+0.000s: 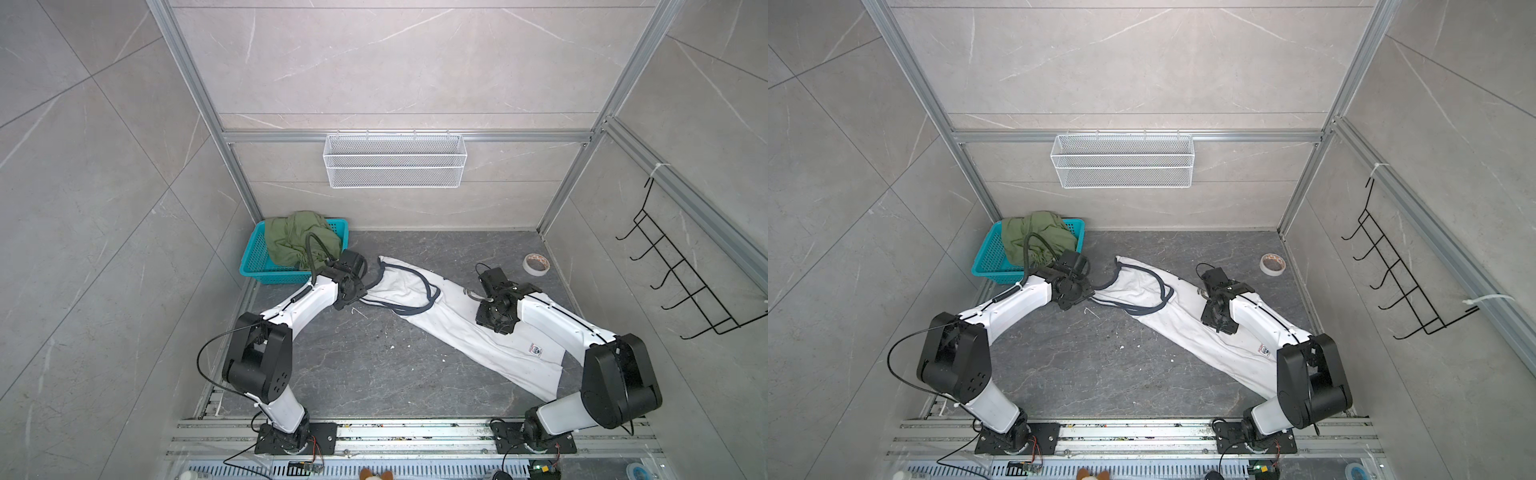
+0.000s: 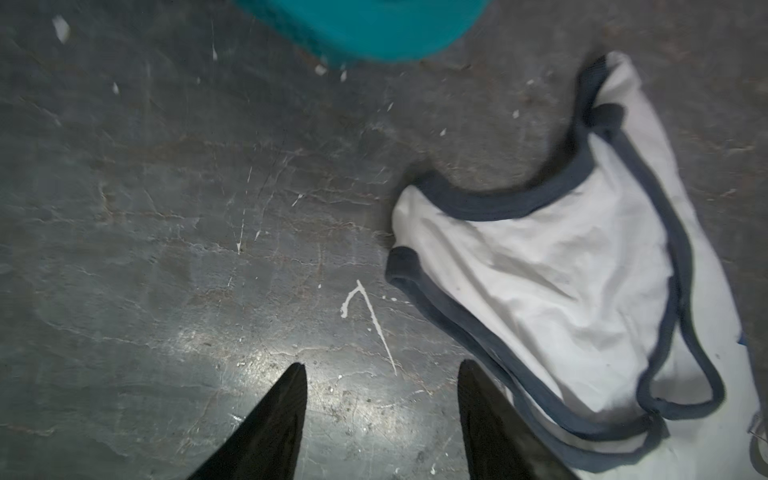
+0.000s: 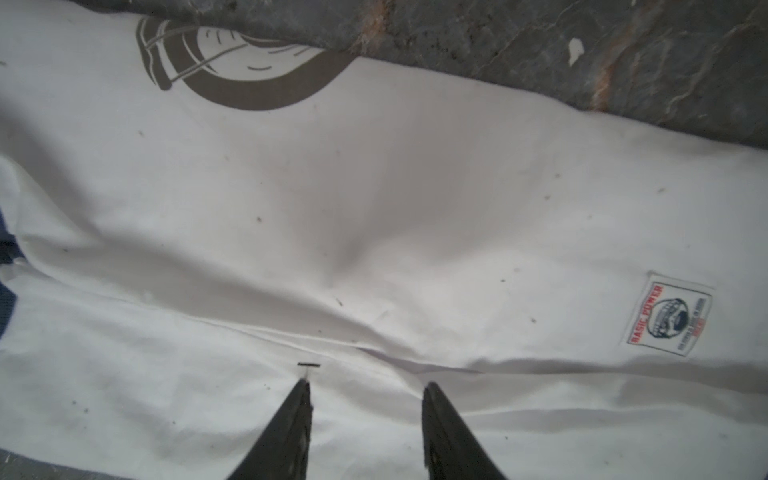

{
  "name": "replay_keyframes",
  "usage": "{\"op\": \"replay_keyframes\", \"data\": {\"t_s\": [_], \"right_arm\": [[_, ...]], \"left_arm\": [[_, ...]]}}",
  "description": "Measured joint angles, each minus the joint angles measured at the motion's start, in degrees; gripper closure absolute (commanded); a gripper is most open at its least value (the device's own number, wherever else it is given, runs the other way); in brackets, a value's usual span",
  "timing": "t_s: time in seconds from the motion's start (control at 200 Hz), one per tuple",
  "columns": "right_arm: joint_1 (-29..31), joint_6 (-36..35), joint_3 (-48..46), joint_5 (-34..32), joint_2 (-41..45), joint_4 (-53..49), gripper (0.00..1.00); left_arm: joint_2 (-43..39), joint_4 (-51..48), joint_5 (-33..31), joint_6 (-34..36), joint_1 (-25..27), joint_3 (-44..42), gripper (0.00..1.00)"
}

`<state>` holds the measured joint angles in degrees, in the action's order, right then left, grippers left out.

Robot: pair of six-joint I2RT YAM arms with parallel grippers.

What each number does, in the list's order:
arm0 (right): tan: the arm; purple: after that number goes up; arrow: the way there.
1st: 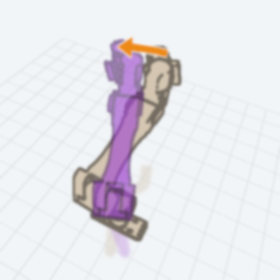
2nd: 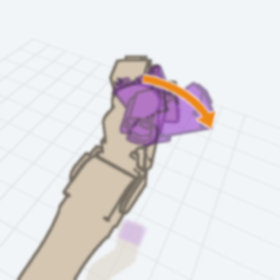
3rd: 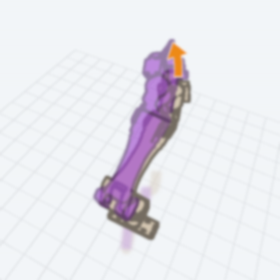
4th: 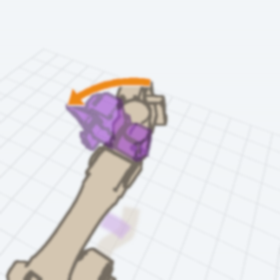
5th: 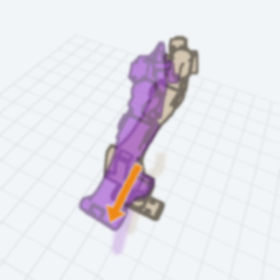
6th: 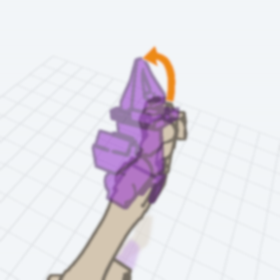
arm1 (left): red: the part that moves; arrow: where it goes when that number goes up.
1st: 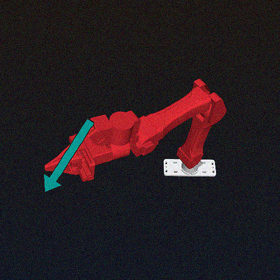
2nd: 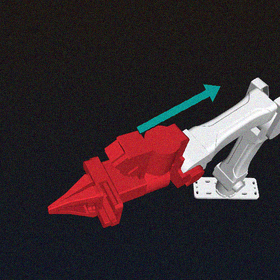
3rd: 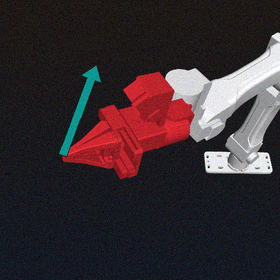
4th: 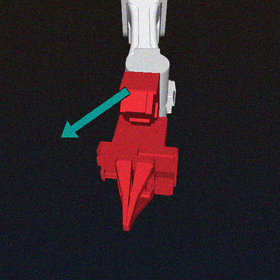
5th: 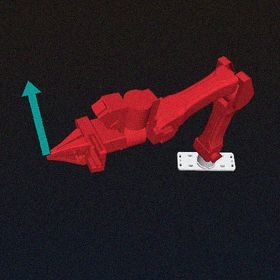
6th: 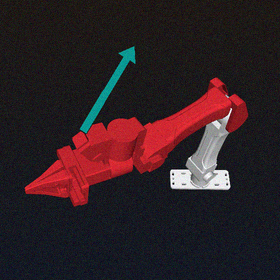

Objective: Fold and stack the tank tops

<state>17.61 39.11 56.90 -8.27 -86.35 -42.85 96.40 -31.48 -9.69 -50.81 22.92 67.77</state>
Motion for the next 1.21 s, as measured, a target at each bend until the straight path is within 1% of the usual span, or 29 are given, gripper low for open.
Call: {"op": "replay_keyframes", "data": {"t_s": [0.1, 0.26, 0.409, 0.489, 0.599, 0.664, 0.878, 1.113, 1.208], "right_arm": [[0.3, 0.0, 0.0, 0.2, -0.5, 0.5, 0.54], [0.5, 0.0, 0.0, 0.6, -0.6, 1.2, 0.54], [0.5, -0.2, 0.0, 0.8, -0.7, 1.5, 0.54], [0.6, -0.2, 0.0, 0.9, -1.0, 1.6, 0.54], [0.7, -0.2, 0.0, 0.9, -1.6, 1.6, 0.54], [0.7, -0.2, 0.0, 1.0, -2.0, 1.6, 0.54], [0.7, -0.2, 0.0, 1.3, -2.4, 1.8, 0.54], [1.0, -1.3, 0.0, 1.3, -2.4, 2.0, 0.54], [3.4, -2.8, 0.0, 1.4, -2.4, 3.1, 0.54]], "left_arm": [[2.7, 3.5, 2.7, -0.6, -1.4, -1.4, 0.44], [5.2, 8.4, 4.1, -1.3, -1.5, -1.2, 0.46], [7.3, 10.2, 4.5, -1.7, -1.5, -0.6, 0.55], [8.4, 10.4, 4.5, -2.0, -1.5, -0.3, 0.62], [9.5, 9.9, 4.9, -2.4, -1.5, 0.3, 0.75], [10.0, 9.2, 5.1, -2.5, -1.5, 1.2, 0.79], [12.6, 8.1, 5.3, -2.6, -1.5, 6.6, 0.97], [14.7, 1.4, 5.0, -1.9, -1.6, 15.1, 1.0], [15.5, -0.6, 4.1, -1.5, -1.6, 19.0, 1.0]]}}
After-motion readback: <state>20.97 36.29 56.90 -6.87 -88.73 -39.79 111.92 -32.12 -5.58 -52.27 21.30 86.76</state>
